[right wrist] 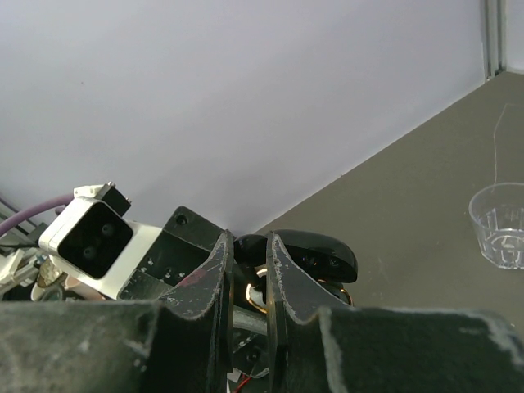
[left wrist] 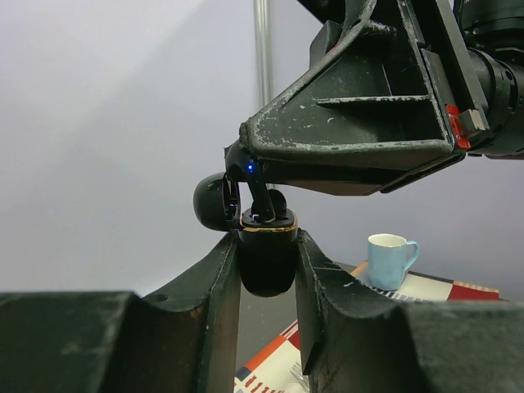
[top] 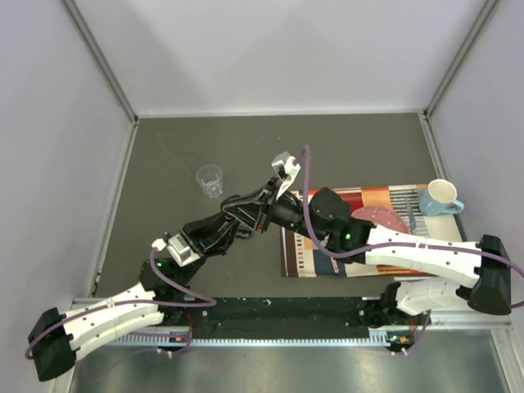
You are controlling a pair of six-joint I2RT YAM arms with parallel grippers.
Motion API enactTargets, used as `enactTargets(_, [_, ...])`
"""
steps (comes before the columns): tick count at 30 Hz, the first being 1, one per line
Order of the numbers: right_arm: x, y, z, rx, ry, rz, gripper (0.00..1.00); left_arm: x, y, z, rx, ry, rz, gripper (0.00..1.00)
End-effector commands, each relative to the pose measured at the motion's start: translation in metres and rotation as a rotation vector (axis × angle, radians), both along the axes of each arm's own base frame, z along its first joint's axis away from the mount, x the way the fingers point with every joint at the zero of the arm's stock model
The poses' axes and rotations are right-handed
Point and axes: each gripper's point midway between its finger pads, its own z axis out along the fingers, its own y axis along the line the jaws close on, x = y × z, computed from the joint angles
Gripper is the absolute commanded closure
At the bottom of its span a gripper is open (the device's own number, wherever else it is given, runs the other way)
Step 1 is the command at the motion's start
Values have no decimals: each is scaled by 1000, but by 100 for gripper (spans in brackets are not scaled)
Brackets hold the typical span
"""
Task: Insert the wireless bluetooth earbuds into the charging case
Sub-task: Place the earbud in the charging case.
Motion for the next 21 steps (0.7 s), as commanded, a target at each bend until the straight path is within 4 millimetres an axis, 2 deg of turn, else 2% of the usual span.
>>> enactTargets(1, [-5,5,19,31,-34,-2,100,-9,10,26,-90,-50,-15,100])
enactTargets(9, [0,1,12,-7,-62,-57,100,-9,19,31,-126,-72,17,100])
enactTargets(21, [14,-2,17,17,-60,-134,100,-10,18,32,-128,-75,10,100])
